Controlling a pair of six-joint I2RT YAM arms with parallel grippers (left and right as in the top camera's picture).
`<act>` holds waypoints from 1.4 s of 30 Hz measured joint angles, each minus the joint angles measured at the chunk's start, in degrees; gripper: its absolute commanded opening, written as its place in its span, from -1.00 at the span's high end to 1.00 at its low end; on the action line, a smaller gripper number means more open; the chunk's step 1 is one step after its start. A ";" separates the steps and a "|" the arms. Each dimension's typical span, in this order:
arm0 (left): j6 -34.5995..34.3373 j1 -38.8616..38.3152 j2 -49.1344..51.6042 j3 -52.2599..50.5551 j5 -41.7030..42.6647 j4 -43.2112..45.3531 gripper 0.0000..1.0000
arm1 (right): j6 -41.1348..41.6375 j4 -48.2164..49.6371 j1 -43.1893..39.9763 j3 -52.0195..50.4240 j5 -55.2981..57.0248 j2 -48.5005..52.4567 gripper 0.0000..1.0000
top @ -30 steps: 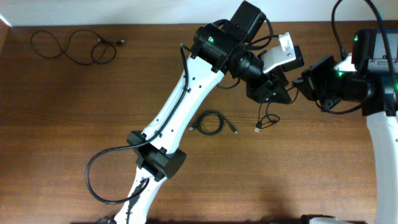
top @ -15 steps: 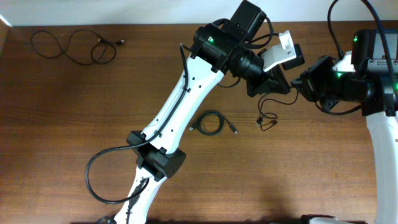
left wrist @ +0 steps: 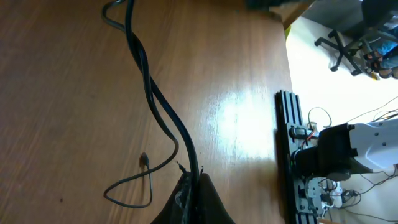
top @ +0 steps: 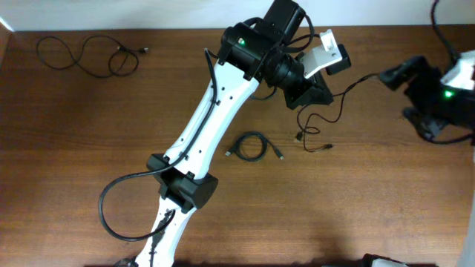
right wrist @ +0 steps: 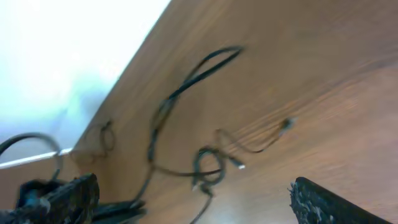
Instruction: Untangle cables
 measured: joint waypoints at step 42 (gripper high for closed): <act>13.35 -1.25 -4.52 0.00 -8.13 -8.28 1.00 | -4.55 -4.22 -4.92 0.02 -4.63 10.10 -0.06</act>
